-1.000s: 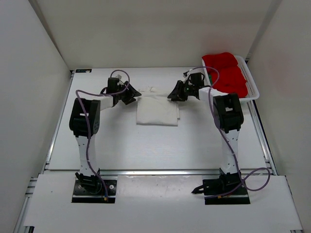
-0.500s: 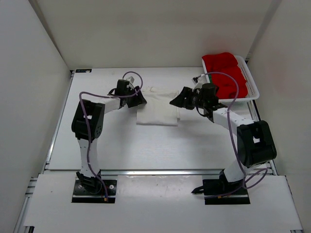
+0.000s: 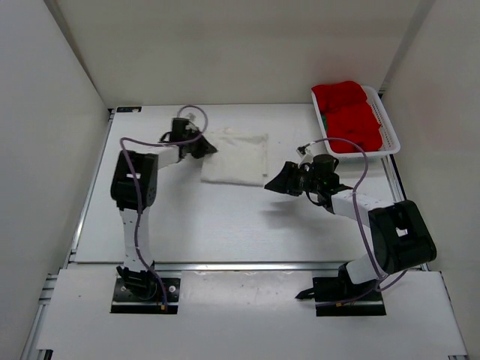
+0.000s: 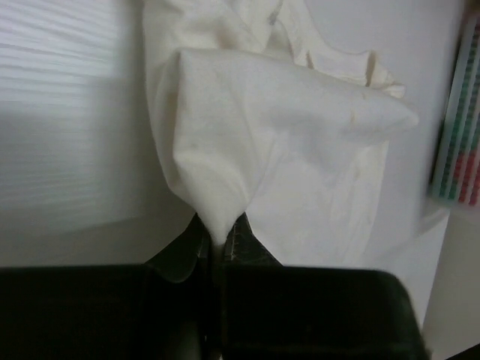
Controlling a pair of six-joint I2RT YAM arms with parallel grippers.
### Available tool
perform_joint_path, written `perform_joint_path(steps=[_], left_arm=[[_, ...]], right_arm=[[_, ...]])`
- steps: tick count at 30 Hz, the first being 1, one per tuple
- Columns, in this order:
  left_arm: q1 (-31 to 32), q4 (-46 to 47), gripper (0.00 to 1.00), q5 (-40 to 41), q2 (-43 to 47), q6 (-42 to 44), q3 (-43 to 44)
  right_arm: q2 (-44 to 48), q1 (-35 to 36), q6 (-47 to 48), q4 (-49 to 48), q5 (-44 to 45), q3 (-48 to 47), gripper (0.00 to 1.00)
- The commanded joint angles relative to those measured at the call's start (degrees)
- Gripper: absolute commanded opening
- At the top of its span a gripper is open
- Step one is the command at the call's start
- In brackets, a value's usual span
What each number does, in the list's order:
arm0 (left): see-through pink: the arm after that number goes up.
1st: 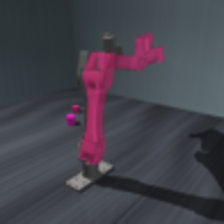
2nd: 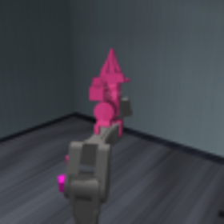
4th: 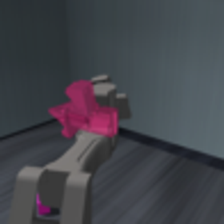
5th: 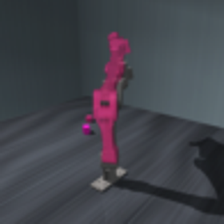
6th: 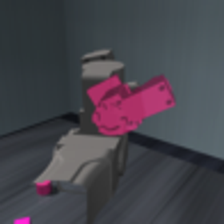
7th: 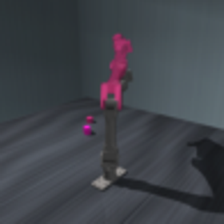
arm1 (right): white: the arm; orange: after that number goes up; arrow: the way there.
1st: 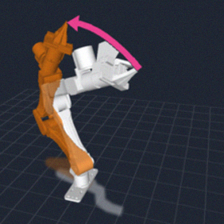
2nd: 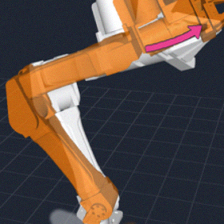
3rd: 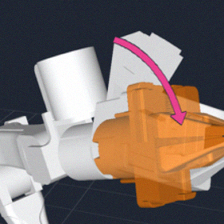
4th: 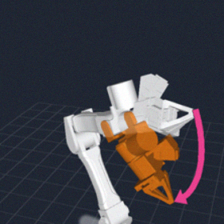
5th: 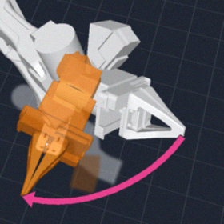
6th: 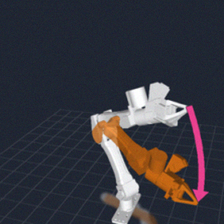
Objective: Fold and stack the t-shirts
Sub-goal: Put the neatly folded tshirt into the corner of the board with the left arm
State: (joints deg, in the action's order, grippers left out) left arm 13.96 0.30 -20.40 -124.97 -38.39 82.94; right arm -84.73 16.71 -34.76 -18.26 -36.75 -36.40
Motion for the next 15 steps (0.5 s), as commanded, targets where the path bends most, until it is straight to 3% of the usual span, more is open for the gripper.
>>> perform_joint_path(steps=[1, 3, 6, 10, 15], left_arm=[[-18.13, 6.88, 0.0, 3.36, 12.71, -6.49, -10.55], [-26.83, 10.67, 0.0, 2.56, 15.18, -10.72, -16.65], [-33.27, 11.66, 0.01, 3.26, 16.34, -11.09, -19.3], [-36.45, 11.13, 0.03, 1.61, 10.99, -11.53, -15.98], [-37.77, 7.0, 0.04, 2.03, 2.89, -12.06, -5.35]], right_arm=[[1.59, 0.69, -0.48, -6.08, -2.1, 1.95, 0.55], [1.06, 1.22, -1.0, -8.27, -2.88, 2.83, 0.55], [-0.08, 2.8, -2.67, -10.83, -6.21, 3.71, 0.54], [-0.09, 5.7, -1.71, -9.78, -5.7, 4.41, 0.54], [1.93, 7.9, -1.01, -7.93, -4.12, 5.46, 0.54]])
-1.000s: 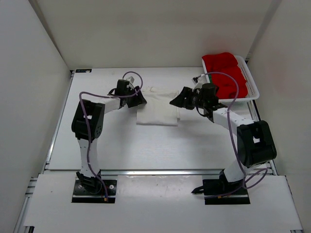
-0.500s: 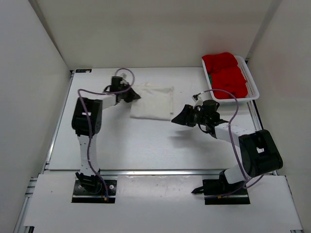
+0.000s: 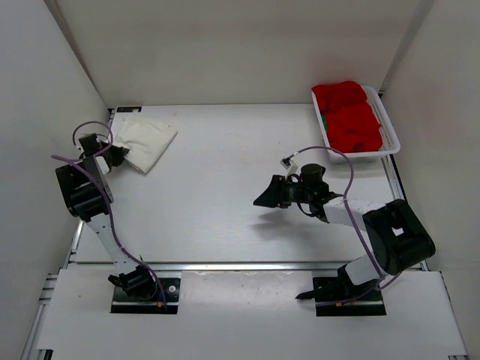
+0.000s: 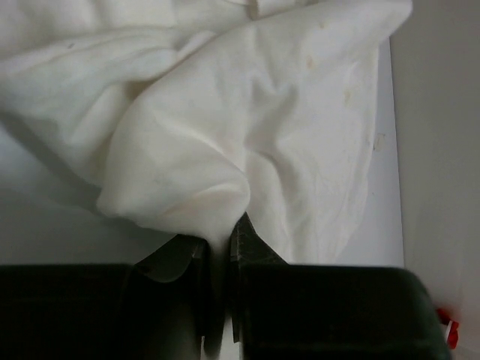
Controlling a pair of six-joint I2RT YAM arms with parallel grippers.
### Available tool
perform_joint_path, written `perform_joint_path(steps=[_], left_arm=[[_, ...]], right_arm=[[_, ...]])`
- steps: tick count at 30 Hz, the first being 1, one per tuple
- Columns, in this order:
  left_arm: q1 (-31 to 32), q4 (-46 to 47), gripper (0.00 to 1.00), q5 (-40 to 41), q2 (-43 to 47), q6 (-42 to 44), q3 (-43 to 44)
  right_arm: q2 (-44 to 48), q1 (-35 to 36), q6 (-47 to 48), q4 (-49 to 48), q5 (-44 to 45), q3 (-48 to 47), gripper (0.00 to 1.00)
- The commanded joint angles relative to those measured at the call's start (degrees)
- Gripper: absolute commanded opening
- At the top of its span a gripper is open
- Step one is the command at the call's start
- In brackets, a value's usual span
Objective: Fold and stack the t-shirts
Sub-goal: Put the neatly folded tshirt into the corner of the board with the left arm
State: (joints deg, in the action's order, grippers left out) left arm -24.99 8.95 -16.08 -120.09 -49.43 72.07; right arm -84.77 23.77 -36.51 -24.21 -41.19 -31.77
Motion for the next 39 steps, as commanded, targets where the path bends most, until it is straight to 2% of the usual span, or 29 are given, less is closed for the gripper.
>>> perform_joint_path(steps=[1, 4, 10, 14, 16, 17, 18, 19, 20, 21, 22, 24, 25, 26, 27, 28, 29, 31, 33, 35, 37, 38, 39], left_arm=[[1.0, -2.61, 0.03, -1.68, -3.38, -1.11, 6.4], [0.22, -4.63, 0.06, 0.85, -5.58, -2.51, 9.84], [-1.29, 1.59, 0.13, 2.36, -7.52, -10.94, 9.66], [-0.41, 2.91, 0.17, 2.54, -6.04, -10.95, 8.88], [0.03, 5.19, 0.32, 3.07, -3.67, -11.04, 5.28], [-0.4, 7.38, 0.36, 2.63, -1.92, -11.39, 2.75], [0.12, 8.01, 0.48, 2.45, -0.94, -11.56, 1.07], [0.03, 7.4, 0.73, 2.19, 0.55, -11.04, 0.01], [-0.05, 6.79, 0.82, 2.54, 2.13, -10.52, -0.26], [-0.58, 6.0, 0.97, 3.06, 3.8, -9.82, -0.96], [-0.23, 4.86, 0.99, 3.59, 5.55, -9.03, -1.93], [0.03, 2.75, 0.99, 5.08, 8.28, -7.27, -3.33], [0.38, 1.35, 0.99, 6.05, 9.78, -5.69, -4.3], [0.38, 0.9, 0.98, 6.58, 10.66, -4.37, -4.92], [0.91, -0.24, 0.98, 6.84, 11.97, -3.58, -5.36], [1.43, -0.68, 0.99, 6.93, 12.94, -2.26, -5.97], [2.4, -1.73, 0.99, 7.72, 14.61, -1.47, -6.5], [4.67, -3.49, 0.99, 11.22, 19.08, 1.69, -8.6], [6.97, -4.55, 0.9, 13.33, 22.43, 3.45, -9.93], [9.95, -6.66, 0.5, 15.37, 25.86, 3.82, -11.6], [10.49, -7.28, 0.31, 15.9, 29.46, 2.59, -14.05], [10.84, -7.11, 0.24, 14.94, 31.57, 1.19, -16.07], [11.37, -6.32, 0.22, 14.06, 33.85, 1.0, -17.04]], right_arm=[[2.24, 0.75, 0.83, -1.38, 0.84, 0.83, 0.54], [2.24, 0.66, 0.66, 0.21, 0.85, 1.18, 0.54], [4.0, 0.05, 1.36, 3.02, 3.48, 2.85, 0.54], [4.88, -0.03, 1.36, 2.24, 4.01, 4.09, 0.54], [4.71, -0.13, 1.09, 2.32, 4.1, 3.82, 0.57], [4.7, -0.21, 1.01, 1.89, 3.84, 3.56, 0.65], [4.44, -0.04, 0.66, 2.14, 3.31, 3.21, 0.69], [3.4, -0.13, 1.0, 3.36, 2.61, 2.86, 0.78], [3.39, 0.13, 0.83, 3.9, 2.87, 1.55, 0.83], [2.69, 0.22, 0.83, 5.12, 2.78, 0.75, 0.87], [2.6, 0.66, 1.52, 6.35, 3.13, 0.4, 0.88], [2.86, 0.93, 1.97, 7.76, 4.54, -0.31, 0.87], [3.03, 1.28, 2.41, 8.21, 5.67, -0.66, 0.76], [3.56, 1.45, 3.02, 8.12, 5.86, -1.01, 0.58], [3.65, 1.37, 3.11, 8.3, 6.03, -1.88, 0.22], [3.65, 1.63, 2.59, 8.99, 6.9, -2.24, 0.05], [3.56, 1.46, 3.02, 10.22, 8.48, -4.16, 0.0], [2.68, 0.76, 3.46, 11.54, 9.54, -6.97, 0.01], [2.07, -0.55, 3.99, 12.6, 10.07, -10.93, 0.0], [1.63, -2.57, 5.65, 14.96, 13.58, -14.1, 0.0], [1.54, -5.64, 7.06, 17.17, 13.68, -17.88, 0.0], [1.28, -7.93, 6.98, 18.39, 14.64, -19.89, 0.0], [1.45, -9.43, 7.33, 19.54, 15.95, -21.65, 0.0]])
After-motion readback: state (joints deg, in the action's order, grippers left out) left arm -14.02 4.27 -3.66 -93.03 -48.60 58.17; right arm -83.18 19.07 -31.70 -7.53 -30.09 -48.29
